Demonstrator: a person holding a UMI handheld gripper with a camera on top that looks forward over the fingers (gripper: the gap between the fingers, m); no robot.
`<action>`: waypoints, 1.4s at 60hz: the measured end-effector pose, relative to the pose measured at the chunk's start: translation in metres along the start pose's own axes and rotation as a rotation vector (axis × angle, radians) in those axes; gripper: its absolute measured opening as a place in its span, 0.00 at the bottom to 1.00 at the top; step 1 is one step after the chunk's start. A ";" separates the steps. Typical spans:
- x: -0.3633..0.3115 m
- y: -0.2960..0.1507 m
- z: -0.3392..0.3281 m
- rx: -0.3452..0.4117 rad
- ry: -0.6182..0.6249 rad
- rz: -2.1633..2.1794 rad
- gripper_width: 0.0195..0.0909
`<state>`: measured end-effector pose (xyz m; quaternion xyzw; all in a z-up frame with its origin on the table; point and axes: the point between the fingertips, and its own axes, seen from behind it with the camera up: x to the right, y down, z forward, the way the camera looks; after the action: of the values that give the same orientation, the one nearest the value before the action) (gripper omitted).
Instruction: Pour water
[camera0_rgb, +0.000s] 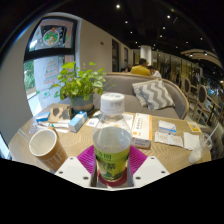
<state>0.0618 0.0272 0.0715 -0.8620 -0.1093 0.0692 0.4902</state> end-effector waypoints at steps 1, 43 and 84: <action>0.000 -0.003 0.001 0.029 0.001 0.000 0.31; -0.013 0.014 -0.146 -0.197 0.267 -0.005 0.92; -0.128 0.019 -0.289 -0.191 0.269 0.050 0.93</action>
<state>0.0062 -0.2547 0.2042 -0.9085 -0.0272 -0.0454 0.4144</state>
